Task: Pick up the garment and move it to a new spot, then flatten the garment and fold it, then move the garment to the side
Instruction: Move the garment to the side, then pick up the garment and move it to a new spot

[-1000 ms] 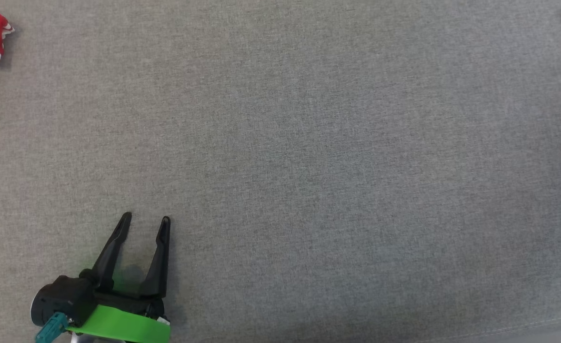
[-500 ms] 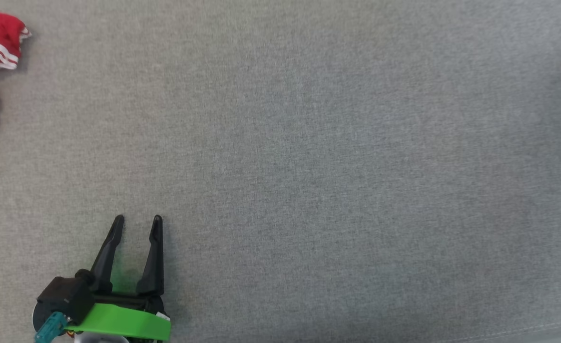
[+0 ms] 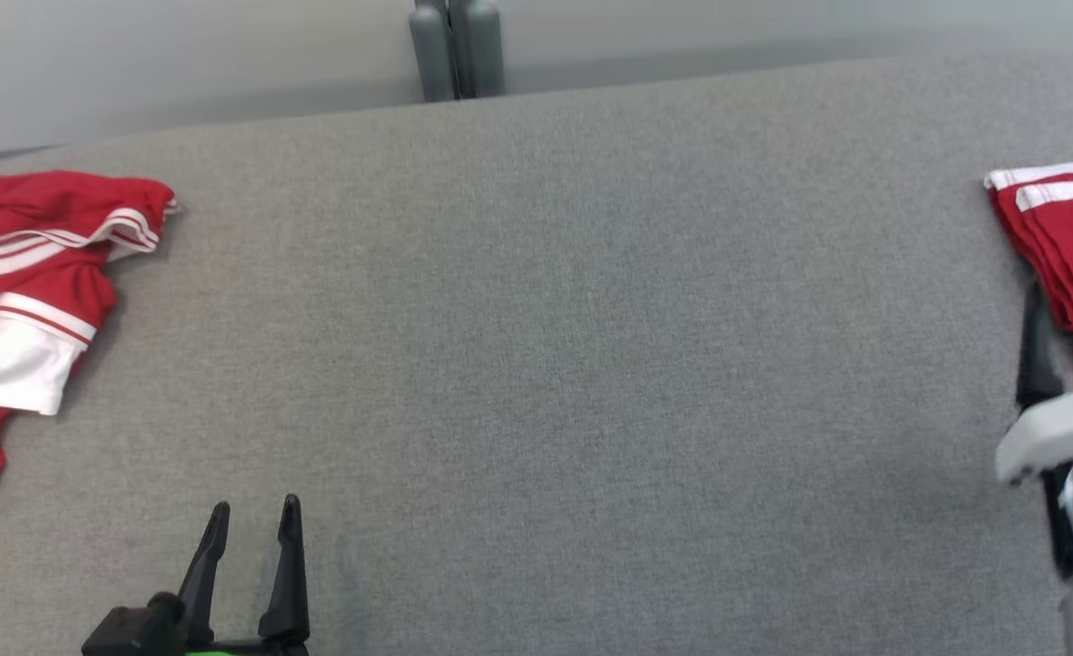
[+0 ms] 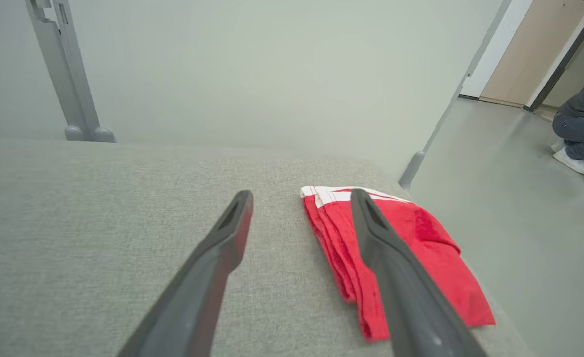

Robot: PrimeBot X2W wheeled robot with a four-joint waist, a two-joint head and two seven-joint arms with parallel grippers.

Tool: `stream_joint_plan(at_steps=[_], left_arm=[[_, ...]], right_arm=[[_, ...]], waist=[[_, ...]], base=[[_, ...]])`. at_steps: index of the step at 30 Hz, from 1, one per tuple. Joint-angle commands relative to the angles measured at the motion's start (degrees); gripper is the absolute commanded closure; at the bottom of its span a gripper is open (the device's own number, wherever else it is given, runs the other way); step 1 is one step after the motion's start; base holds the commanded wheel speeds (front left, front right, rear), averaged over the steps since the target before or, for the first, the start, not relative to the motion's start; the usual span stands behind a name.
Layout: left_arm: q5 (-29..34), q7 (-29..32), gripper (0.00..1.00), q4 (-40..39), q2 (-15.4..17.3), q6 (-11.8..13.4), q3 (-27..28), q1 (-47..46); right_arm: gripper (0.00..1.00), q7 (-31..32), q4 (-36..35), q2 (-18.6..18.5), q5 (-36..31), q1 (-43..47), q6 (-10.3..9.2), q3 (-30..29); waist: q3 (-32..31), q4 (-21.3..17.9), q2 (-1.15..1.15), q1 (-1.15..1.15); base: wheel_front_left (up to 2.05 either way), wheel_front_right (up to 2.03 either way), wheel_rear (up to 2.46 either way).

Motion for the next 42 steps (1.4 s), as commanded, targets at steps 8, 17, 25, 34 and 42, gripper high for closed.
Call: stream_joint_plan(at_steps=[8,17,25,34,42], left_arm=[[2.5,0.0,0.00,1.7,-0.9,0.1,2.1,1.4],[3.7,0.0,0.00,3.7,-1.6,0.1,2.9,1.8],[3.7,0.0,0.00,4.2,-1.7,0.1,2.5,1.3],[3.1,0.0,0.00,4.6,-1.1,0.1,1.7,1.2],[2.8,0.0,0.00,4.9,-0.9,0.1,1.5,0.6]], right_arm=[[0.00,-5.9,-4.8,7.8,2.1,17.0,-0.06,2.2],[0.00,-5.9,-7.4,9.6,1.9,24.2,-0.05,8.5],[0.00,-5.9,-8.4,9.8,3.4,24.0,-0.06,9.6],[0.00,-6.0,-8.4,9.8,3.4,23.7,-0.06,9.2],[0.00,-5.9,-7.7,9.8,3.4,23.0,-0.06,9.1]], waist=[[-12.3,5.2,0.00,0.00],[-14.2,5.0,0.00,0.00],[-14.1,5.5,0.00,0.00],[-13.9,5.4,0.00,0.00],[-13.5,5.4,0.00,0.00]], base=[[0.00,0.00,0.00],[0.00,0.00,0.00],[0.00,0.00,0.00],[0.00,0.00,0.00],[0.00,0.00,0.00]])
